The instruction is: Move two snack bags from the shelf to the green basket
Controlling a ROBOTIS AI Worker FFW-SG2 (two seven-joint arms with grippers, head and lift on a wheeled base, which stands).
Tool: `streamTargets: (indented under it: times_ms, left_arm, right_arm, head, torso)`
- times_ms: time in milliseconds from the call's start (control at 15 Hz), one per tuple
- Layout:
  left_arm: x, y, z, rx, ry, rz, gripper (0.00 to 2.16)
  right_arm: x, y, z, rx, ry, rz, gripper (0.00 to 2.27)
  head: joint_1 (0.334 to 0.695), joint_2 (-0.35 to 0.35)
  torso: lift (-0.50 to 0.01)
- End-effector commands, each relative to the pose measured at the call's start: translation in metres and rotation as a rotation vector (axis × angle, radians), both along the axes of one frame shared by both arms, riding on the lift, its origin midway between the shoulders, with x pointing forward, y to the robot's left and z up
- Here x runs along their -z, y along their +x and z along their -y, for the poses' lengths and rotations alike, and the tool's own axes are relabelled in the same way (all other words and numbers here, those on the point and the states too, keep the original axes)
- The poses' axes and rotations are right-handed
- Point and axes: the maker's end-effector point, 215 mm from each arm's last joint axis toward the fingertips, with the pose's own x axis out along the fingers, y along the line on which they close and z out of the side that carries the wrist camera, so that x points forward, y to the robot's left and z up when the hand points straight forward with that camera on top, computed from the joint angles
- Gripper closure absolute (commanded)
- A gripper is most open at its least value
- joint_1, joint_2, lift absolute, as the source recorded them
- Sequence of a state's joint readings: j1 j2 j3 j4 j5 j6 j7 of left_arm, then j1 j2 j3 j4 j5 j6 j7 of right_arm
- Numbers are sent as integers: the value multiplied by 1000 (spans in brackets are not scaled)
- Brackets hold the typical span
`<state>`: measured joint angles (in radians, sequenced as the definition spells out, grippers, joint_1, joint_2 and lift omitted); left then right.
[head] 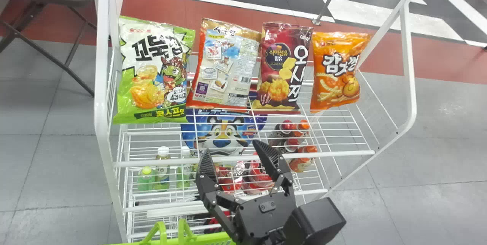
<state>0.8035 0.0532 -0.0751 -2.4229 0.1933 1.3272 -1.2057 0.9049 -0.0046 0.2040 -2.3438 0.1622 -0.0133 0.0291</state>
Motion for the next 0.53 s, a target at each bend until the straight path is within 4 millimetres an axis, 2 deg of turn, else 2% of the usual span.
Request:
streamTargets:
  times_ms: [0,467]
  left_arm:
    - [0,-1,0,1,0,-3,2142]
    - [1,-1,0,-1,-1,-3,2145]
  right_arm:
    - [-1,0,0,4,5,2,178]
    - [-2,0,1,6,10,19,178]
  head:
    - [695,-350]
    - [695,-350]
  torso:
    - [-13]
    - [-13]
